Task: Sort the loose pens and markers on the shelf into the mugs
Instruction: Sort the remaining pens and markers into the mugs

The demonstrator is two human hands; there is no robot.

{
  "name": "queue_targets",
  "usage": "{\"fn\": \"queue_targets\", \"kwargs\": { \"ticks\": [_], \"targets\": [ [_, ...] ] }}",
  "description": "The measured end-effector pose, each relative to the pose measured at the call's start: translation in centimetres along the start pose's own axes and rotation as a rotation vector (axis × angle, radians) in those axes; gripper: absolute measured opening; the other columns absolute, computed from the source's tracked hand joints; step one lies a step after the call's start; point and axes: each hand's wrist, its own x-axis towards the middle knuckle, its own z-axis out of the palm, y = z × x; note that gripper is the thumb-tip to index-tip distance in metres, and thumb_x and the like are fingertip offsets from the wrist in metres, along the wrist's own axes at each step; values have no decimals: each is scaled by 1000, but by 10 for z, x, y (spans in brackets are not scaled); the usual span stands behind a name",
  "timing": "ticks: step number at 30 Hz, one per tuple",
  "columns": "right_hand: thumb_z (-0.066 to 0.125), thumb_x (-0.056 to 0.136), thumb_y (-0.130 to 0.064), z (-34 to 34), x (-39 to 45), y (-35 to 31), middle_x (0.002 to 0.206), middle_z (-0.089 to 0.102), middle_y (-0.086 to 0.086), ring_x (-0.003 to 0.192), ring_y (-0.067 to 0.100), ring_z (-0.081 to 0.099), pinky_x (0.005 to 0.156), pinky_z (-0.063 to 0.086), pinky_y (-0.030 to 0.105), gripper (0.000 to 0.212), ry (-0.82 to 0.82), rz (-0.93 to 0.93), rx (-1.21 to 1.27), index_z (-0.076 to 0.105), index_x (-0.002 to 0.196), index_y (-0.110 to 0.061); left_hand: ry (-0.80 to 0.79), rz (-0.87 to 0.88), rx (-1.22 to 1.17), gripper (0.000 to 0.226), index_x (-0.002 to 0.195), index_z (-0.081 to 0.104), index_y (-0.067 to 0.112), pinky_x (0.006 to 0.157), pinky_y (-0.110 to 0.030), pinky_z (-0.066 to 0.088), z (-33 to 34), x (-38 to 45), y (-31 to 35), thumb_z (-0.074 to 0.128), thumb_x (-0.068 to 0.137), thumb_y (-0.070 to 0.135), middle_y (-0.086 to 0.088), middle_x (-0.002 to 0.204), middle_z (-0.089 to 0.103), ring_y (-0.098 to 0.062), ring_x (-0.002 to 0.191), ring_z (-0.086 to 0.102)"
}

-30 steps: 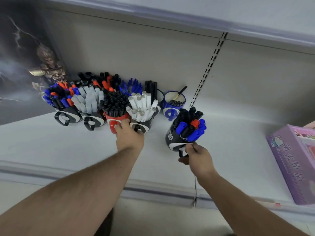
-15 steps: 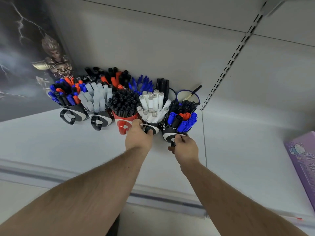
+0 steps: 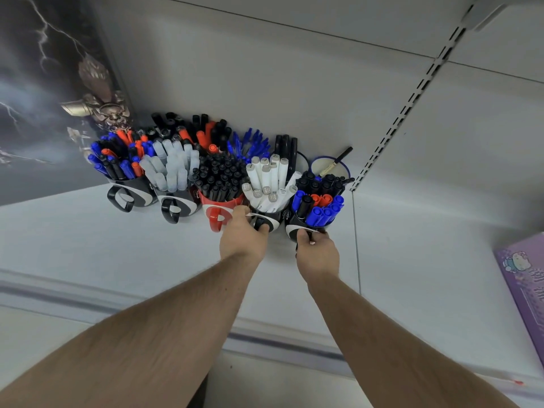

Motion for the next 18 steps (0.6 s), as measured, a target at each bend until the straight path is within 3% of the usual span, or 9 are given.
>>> {"fn": "queue_targets", "kwargs": {
  "ticks": [3,5,8,10,14,18],
  "targets": [
    [48,98,-40,-4,1,-2,122,61,7,100,31,61,89,51,42,32,-16,1,-39,65,101,-13,-7,-1,-20,46,130,50,21,84,-34,51,-3,-2,-1,66,88,29,2,122,62,-21,102,61],
    [49,97,-43,-7,1,-1,121,62,5,101,30,61,90,51,43,35,-34,4,-58,67,103,-13,93,35,-19,34,120,56,18,79,-30,45,-8,-6,-3,64,89,30,3,116,58,-21,98,59],
    [51,94,-46,-12,-3,1,106,61,1,104,27,60,90,51,44,32,-63,2,-80,70,93,-20,315,57,-20,22,103,58,12,75,-33,42,-23,-10,-10,65,86,24,-4,112,51,-27,95,57],
    [57,89,-47,-15,-6,2,97,58,-2,104,24,60,87,52,40,28,-41,10,-69,67,82,-22,378,14,-3,28,107,57,9,79,-39,45,-34,-7,-16,66,84,21,-9,119,51,-30,101,55],
    [69,79,-47,-15,-8,-4,99,64,-1,81,18,63,70,49,30,27,27,75,6,52,76,-26,353,-52,15,36,119,54,9,85,-40,45,-51,10,-21,65,89,25,-10,127,53,-30,111,56],
    [66,84,-36,-8,0,-7,81,69,0,77,24,65,70,52,34,23,90,75,3,58,87,-15,244,-50,20,34,122,59,13,79,-33,47,-54,20,-18,62,91,25,-6,124,61,-28,103,62]
  ]
}}
